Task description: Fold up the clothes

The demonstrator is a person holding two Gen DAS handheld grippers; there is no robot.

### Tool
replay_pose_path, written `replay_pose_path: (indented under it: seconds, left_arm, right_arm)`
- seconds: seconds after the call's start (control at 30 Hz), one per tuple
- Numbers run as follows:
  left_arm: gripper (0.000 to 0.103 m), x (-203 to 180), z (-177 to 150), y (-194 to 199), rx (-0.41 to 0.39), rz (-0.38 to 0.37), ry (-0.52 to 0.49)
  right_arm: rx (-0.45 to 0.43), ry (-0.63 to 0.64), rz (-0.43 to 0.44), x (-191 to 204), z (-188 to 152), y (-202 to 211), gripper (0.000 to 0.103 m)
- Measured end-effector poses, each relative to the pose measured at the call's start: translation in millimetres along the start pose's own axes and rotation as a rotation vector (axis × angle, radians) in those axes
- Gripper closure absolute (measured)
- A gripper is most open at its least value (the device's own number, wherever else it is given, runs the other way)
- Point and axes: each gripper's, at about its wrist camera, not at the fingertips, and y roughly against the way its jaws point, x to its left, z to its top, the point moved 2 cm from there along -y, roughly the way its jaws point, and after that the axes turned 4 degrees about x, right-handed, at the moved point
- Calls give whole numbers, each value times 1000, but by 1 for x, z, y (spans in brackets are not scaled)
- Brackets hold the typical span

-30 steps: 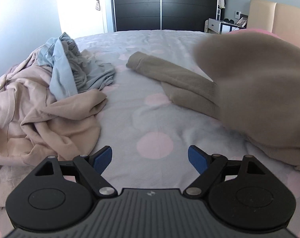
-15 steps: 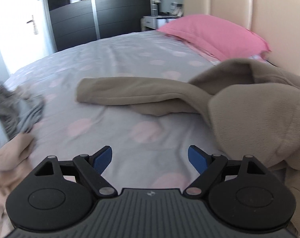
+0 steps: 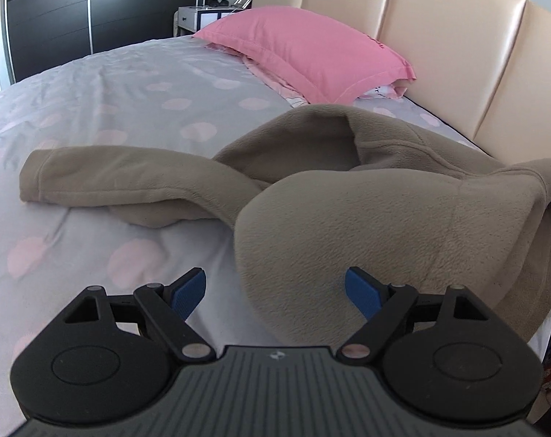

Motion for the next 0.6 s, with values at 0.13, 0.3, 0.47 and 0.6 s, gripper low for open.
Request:
replay_pose_path:
  seconds: [0.13, 0.3, 0.47, 0.6]
  left_arm:
    - [19, -6, 8, 0, -6, 10, -30]
    - [19, -5, 20, 4, -24, 28, -69]
    - [19, 0, 31, 8, -56, 34, -91]
    - [19, 4, 39, 3, -63, 39, -118]
  right_arm:
    - [-35, 131, 93, 33, 22, -26, 33]
    - [-22, 211, 130, 56, 39, -53, 67]
    - [-21, 75, 78, 31, 49, -58, 95]
    - [-7, -177, -97, -30, 46, -64, 96]
